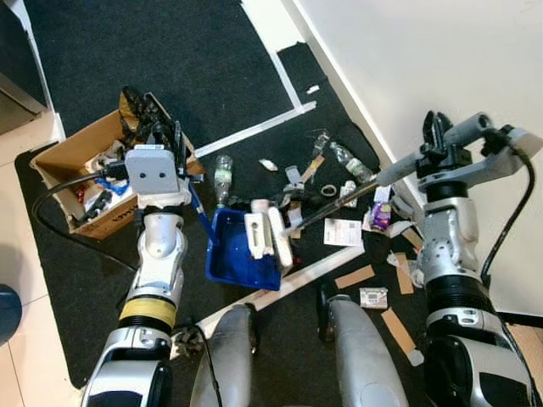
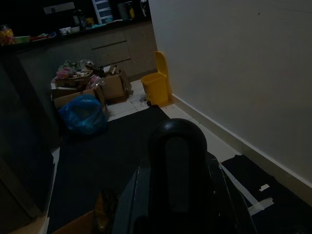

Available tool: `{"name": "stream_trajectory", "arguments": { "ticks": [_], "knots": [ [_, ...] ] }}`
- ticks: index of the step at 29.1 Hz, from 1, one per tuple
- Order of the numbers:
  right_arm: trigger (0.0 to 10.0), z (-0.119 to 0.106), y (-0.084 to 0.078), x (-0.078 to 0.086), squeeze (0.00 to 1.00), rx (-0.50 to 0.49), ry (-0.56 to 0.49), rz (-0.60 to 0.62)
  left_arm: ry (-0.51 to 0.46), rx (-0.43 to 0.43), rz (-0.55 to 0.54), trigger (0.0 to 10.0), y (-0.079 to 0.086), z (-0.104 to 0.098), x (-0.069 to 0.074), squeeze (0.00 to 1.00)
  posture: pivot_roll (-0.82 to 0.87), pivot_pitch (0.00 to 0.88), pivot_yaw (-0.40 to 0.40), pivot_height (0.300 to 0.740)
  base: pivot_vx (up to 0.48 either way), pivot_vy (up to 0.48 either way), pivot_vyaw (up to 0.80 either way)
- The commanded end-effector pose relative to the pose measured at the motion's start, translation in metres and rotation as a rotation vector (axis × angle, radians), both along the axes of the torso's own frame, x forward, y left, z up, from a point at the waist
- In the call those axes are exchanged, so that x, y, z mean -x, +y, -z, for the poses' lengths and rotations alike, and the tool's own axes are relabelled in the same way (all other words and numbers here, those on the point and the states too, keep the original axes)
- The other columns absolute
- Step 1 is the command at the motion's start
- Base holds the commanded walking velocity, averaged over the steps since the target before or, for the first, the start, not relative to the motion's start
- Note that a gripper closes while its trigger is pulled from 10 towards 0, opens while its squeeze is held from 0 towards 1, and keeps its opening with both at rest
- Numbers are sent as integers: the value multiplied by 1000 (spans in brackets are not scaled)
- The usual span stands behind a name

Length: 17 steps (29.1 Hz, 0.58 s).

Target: Sweep floor

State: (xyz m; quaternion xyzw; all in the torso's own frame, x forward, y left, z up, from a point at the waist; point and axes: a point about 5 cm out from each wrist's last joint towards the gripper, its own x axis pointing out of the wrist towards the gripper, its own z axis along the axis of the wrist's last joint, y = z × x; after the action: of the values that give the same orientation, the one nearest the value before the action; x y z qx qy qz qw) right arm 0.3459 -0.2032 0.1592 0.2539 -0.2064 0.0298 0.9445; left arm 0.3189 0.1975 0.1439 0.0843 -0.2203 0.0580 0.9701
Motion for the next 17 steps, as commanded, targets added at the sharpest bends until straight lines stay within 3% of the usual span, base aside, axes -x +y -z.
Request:
{"name": "stream_trajectory", "arguments": {
  "ticks": [1, 10, 17],
  "knots": [
    [10000, -6, -8, 2, 0, -16, -26, 9, 223, -18, -27, 10000, 3, 47, 11, 0, 89, 353, -23, 740, 0, 0, 0],
    [10000, -24, -30, 1, 0, -4, -59, 45, 226, -17, -24, 10000, 0, 48, 9, 0, 78, 333, -30, 740, 0, 0, 0],
    [10000, -43, -51, -2, 0, 98, -76, 97, 218, -14, -25, 10000, -3, 48, 7, 0, 77, 316, -44, 740, 0, 0, 0]
  ]
}}
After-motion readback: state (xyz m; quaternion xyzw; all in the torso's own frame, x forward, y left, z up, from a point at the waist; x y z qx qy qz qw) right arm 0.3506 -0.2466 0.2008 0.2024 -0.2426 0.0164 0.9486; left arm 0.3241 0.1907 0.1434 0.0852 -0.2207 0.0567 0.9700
